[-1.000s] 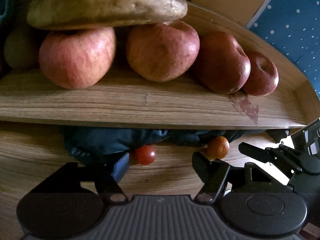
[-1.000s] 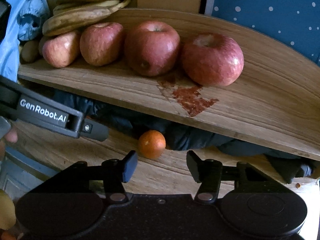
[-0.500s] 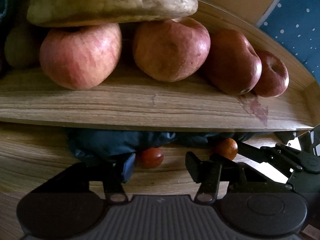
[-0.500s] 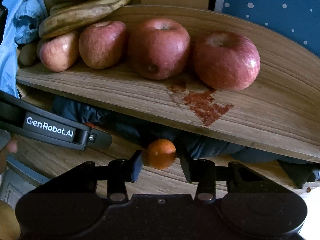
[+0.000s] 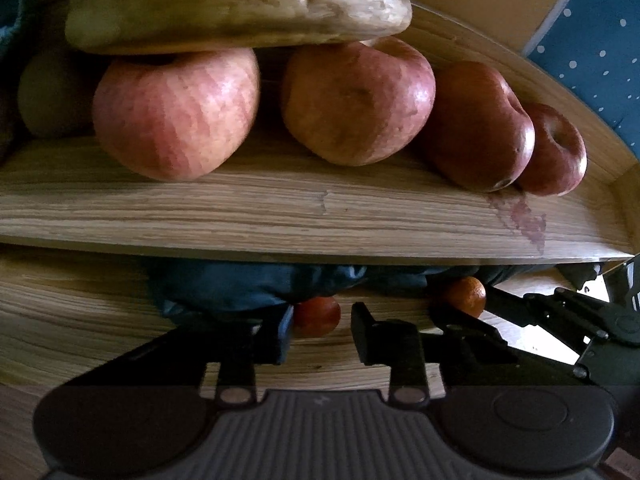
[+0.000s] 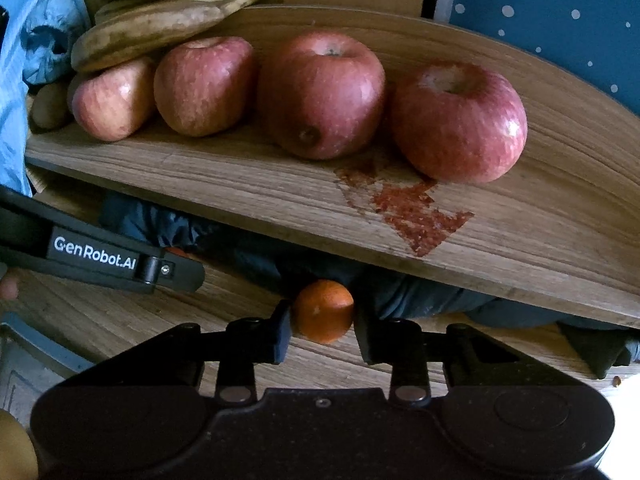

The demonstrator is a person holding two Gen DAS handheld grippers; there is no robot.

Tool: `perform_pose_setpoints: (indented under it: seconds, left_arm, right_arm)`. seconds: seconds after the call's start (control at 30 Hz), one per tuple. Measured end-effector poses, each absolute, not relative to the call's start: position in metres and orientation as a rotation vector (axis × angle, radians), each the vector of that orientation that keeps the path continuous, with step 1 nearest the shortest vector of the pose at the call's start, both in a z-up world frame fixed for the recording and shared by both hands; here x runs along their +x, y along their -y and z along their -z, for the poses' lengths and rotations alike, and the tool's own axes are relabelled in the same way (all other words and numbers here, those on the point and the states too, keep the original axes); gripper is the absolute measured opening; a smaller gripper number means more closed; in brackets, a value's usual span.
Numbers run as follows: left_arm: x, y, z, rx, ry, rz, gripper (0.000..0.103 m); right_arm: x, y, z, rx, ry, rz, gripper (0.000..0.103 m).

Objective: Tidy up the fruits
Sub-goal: 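Close the left tool on the cherry tomato while the right tool closes on the tangerine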

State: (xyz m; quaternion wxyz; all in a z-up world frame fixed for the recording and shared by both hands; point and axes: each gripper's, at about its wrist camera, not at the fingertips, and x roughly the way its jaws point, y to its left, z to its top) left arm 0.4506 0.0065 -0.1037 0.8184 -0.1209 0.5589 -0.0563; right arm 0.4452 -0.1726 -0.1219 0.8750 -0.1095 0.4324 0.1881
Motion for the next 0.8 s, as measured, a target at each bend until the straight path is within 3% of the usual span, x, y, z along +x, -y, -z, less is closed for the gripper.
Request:
perform_pose_setpoints:
  seconds: [0.17,0.8]
  left_arm:
    - [0.449,-0.011,0.103,-0.269,-1.195,0.114,0.027]
    - [0.446,-0.011,0.111,-0.273,-1.207,0.141,0.025]
  right_arm:
    - [0.444,0.175,0.123,-0.226,-0.903,-0.406,0.034]
    - [0.417,0.173,0.124,-0.230,-0.908,-0.454,0.034]
